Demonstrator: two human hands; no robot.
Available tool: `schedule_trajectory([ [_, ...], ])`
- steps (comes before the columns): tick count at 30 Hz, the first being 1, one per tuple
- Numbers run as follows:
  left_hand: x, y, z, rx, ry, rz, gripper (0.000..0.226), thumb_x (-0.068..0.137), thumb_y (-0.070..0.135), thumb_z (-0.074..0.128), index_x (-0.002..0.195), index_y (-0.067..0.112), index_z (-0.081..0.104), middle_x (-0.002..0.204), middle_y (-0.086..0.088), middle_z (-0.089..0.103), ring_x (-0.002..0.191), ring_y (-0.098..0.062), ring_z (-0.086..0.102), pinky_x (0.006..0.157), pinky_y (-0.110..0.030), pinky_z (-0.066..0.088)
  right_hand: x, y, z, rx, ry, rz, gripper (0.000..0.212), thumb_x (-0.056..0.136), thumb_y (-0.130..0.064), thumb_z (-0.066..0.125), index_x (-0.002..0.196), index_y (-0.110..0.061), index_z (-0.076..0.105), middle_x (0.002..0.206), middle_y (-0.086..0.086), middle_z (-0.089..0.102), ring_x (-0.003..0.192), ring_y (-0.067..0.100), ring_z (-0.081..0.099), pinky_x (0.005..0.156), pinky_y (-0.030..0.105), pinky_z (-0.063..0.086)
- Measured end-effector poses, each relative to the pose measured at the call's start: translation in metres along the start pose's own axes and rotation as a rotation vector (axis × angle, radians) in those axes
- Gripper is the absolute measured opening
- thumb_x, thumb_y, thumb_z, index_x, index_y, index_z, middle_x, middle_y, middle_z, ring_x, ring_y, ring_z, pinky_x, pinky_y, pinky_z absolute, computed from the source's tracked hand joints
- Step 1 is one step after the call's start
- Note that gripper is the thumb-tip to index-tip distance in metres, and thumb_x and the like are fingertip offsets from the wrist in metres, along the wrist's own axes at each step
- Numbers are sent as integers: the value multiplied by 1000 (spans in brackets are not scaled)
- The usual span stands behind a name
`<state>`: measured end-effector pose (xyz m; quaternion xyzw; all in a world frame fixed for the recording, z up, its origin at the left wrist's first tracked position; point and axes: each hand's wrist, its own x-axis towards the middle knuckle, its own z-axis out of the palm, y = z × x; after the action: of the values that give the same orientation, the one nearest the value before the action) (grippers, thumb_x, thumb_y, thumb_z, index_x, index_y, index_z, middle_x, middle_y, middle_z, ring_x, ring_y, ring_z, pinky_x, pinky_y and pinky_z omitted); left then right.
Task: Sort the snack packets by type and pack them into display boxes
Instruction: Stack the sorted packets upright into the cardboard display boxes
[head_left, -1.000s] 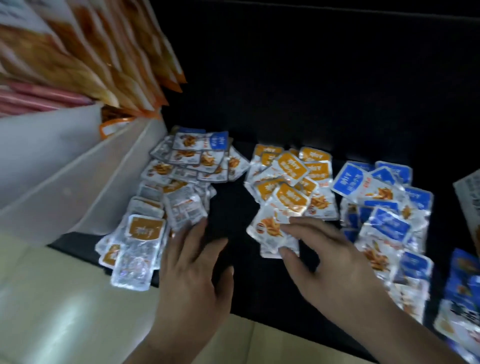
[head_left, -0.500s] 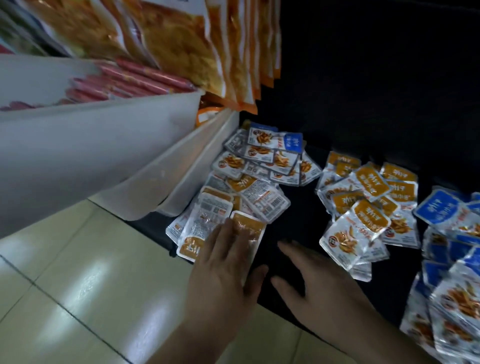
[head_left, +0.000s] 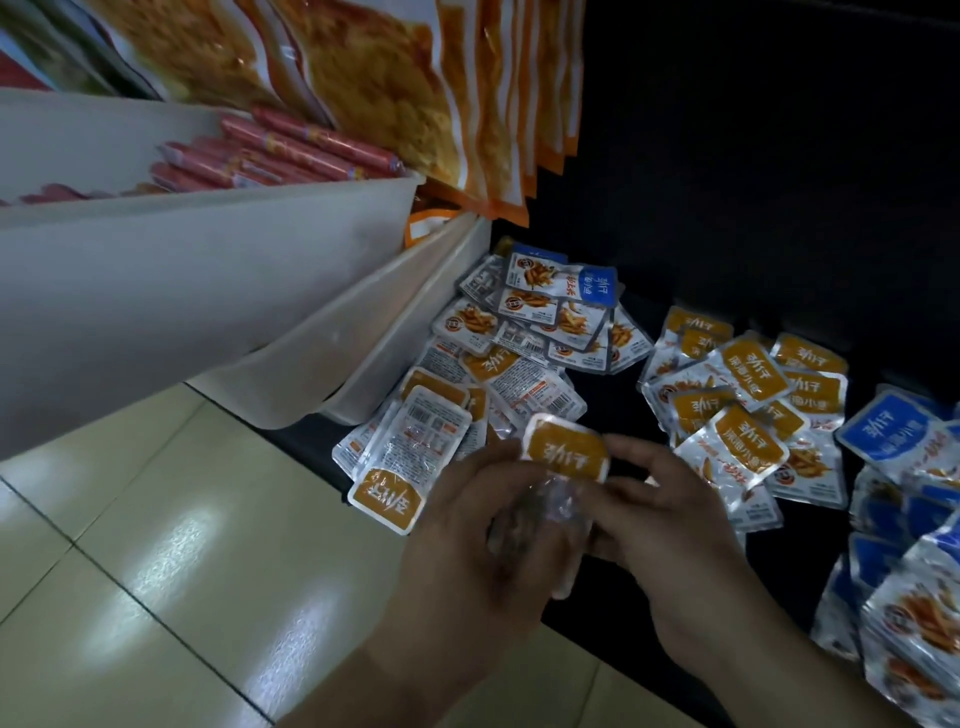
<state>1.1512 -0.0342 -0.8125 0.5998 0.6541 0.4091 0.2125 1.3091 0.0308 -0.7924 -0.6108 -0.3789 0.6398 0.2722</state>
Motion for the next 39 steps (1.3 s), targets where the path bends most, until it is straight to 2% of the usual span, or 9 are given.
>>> schedule_trajectory([
  [6,16,-73,-29,638,-20,-177,58,90,39,59,144,18,52,151,-13,52,131,-43,50,109,-54,44,1,-1,-3,-75,93,-32,48,92,-23,77,130,-45,59,98,-12,79,96,13,75,97,53,56],
  [10,5,-66,-17,611,-75,-212,59,93,31,62,149,19,48,152,-12,52,128,-40,50,104,-51,48,-4,-6,-4,-94,115,-75,47,93,-25,76,131,-46,58,92,-18,77,84,1,72,92,44,57],
  [15,4,-44,-9,566,-98,-221,67,80,48,74,141,28,54,130,-1,61,112,-29,58,92,-46,51,-8,-5,-11,-117,126,-91,45,94,-25,75,130,-45,58,87,-10,78,85,14,74,91,50,58],
  [18,8,-35,-9,358,-54,-352,84,75,31,85,149,39,46,124,5,56,109,-22,60,91,-45,54,-12,-5,-15,-139,126,-119,46,94,-25,74,130,-48,56,87,-17,77,81,1,71,81,35,54],
  [25,26,15,-24,-266,39,-429,54,99,5,63,134,46,60,118,16,73,103,-3,72,77,-21,60,-18,-12,-30,-186,131,-200,44,93,-23,75,128,-45,59,84,-12,77,78,13,70,75,31,52],
  [29,32,30,-14,-468,10,-554,31,99,11,67,115,37,74,106,11,79,99,-16,76,90,-50,61,-25,-16,-49,-175,203,-209,14,88,-19,80,94,-31,76,81,-17,77,77,-2,72,82,31,56],
  [32,27,36,4,-440,-38,-602,25,100,19,67,100,43,75,95,9,79,94,-23,74,91,-58,59,-28,-20,-68,-205,347,-243,12,86,-24,81,82,-24,70,72,-11,73,64,5,68,68,32,53],
  [36,22,68,36,-522,-137,-563,19,100,19,67,105,36,72,92,8,78,83,-13,74,73,-35,59,-30,-24,-78,-287,356,-270,17,84,-33,74,82,-23,60,72,-6,67,62,8,61,61,30,44],
  [39,22,93,57,-719,-231,-560,16,98,4,66,106,18,71,84,-7,77,71,-15,72,64,-29,58,-31,-18,-71,-315,220,-258,24,87,-42,71,84,-21,60,77,-2,67,74,17,67,69,40,55],
])
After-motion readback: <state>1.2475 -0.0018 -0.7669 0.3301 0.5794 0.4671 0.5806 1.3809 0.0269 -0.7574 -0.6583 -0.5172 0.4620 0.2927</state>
